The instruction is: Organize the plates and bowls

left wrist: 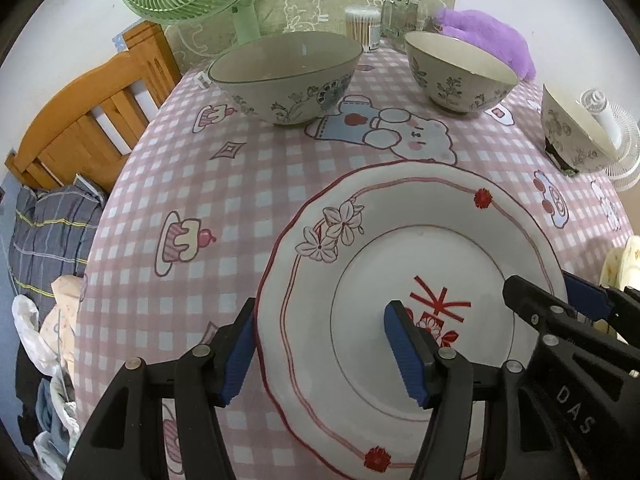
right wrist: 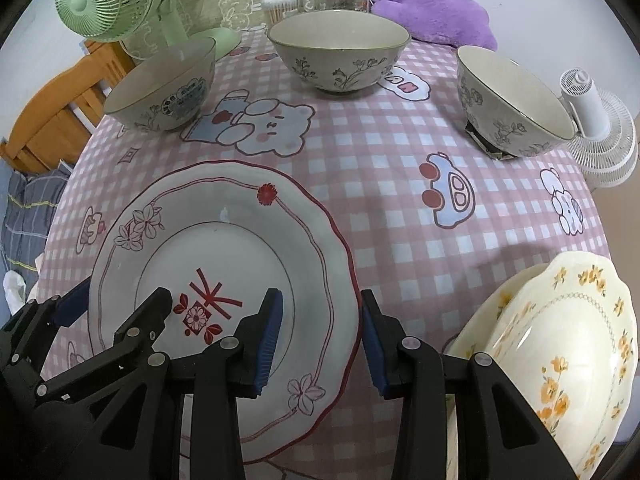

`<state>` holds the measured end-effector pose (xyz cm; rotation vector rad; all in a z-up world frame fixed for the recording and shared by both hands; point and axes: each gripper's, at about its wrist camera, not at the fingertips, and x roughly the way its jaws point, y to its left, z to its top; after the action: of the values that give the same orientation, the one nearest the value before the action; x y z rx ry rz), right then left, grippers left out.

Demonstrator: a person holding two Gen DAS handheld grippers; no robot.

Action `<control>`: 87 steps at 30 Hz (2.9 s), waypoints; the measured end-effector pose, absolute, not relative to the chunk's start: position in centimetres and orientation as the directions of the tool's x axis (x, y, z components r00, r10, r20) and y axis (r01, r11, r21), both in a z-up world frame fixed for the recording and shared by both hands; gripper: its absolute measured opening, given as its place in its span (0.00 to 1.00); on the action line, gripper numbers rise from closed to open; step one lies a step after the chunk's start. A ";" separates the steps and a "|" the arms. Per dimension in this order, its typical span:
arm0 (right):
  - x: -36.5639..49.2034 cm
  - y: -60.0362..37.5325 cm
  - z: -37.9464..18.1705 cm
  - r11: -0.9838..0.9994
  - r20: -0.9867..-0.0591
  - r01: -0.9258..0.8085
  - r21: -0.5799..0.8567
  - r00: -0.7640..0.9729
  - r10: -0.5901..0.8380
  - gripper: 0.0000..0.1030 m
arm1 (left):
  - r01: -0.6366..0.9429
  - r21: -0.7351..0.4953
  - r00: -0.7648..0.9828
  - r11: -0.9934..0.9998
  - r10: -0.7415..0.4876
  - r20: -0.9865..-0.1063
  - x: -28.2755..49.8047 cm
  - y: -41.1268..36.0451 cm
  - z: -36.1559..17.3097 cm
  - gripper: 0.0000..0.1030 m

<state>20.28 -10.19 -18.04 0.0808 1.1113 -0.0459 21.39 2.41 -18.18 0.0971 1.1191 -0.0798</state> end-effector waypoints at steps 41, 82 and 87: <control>22.3 -9.9 -17.6 0.997 -0.882 0.031 0.065 0.469 0.043 0.47 | 0.075 -0.049 0.466 0.996 -0.079 -0.881 21.8 3.6 -16.7 0.54; 11.5 -18.8 -7.3 0.989 -0.812 0.072 0.127 0.580 0.062 0.47 | 0.085 -0.038 0.608 0.996 -0.082 -0.790 12.8 -5.5 -6.3 0.55; 10.9 -21.6 -7.5 0.991 -0.814 0.071 0.117 0.579 0.055 0.47 | 0.088 -0.047 0.604 0.995 -0.091 -0.792 12.3 -8.2 -6.7 0.55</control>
<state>10.93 -21.57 -7.53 0.1424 0.9544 -0.0095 12.25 -8.25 -6.73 -0.0029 0.9170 -0.1037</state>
